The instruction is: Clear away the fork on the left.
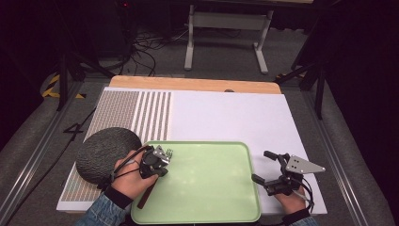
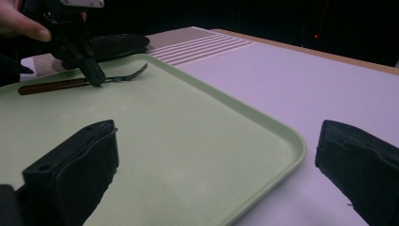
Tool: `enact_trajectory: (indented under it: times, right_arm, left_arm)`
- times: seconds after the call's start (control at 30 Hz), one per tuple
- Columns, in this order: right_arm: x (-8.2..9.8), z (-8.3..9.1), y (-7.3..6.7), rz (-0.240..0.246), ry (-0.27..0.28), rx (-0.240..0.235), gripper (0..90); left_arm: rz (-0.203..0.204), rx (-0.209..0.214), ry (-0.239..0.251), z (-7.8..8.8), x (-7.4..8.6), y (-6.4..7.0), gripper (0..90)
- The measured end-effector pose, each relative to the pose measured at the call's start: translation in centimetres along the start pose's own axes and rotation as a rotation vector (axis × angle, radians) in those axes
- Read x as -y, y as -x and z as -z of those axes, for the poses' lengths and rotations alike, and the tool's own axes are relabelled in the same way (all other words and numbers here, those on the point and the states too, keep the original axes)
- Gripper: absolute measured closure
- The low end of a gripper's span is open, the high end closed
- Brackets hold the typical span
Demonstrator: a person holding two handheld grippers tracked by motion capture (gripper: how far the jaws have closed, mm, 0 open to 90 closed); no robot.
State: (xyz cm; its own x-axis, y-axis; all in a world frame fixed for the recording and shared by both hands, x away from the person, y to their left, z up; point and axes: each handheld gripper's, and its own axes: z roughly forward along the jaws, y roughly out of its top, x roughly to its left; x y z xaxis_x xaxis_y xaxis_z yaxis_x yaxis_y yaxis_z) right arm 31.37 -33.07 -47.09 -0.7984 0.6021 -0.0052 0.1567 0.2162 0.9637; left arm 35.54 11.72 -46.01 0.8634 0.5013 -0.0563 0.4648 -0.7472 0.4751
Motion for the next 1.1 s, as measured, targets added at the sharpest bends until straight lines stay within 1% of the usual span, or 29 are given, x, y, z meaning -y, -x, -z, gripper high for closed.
enact_trajectory:
  times: [0.03, 0.1, 0.17, 0.3, 0.6, 0.7, 0.97, 1.1]
  right_arm:
    - [0.0, 0.0, 0.0, 0.000, 0.000, 0.000, 0.4]
    - [0.0, 0.0, 0.0, 0.000, 0.000, 0.000, 0.4]
    - [0.0, -0.1, 0.0, 0.000, 0.001, -0.001, 0.4]
    - [0.0, -0.1, 0.0, 0.002, 0.001, -0.003, 0.4]
    - [0.0, -0.2, 0.1, 0.000, 0.000, -0.002, 0.4]
    - [-0.1, -0.2, 0.1, 0.000, -0.001, -0.003, 0.4]
    - [-0.1, -0.2, 0.0, 0.000, -0.002, -0.003, 0.4]
    - [0.0, -0.2, 0.1, -0.002, 0.000, -0.002, 0.4]
  left_arm:
    - [0.011, -0.001, 0.004, 0.0, 0.1, -0.1, 90.0]
    - [0.019, -0.007, 0.004, 0.1, 0.2, -0.3, 90.0]
    - [0.020, -0.014, 0.001, 0.2, 0.3, -0.5, 90.0]
    - [0.036, -0.026, -0.002, 0.4, 0.5, -0.8, 90.0]
    - [0.061, -0.040, -0.002, 0.6, 1.0, -1.4, 90.0]
    - [0.081, -0.046, -0.004, 0.8, 1.2, -1.6, 90.0]
    - [0.106, -0.058, -0.006, 1.0, 1.5, -2.1, 89.8]
    - [0.114, -0.066, -0.015, 1.1, 1.6, -2.3, 89.8]
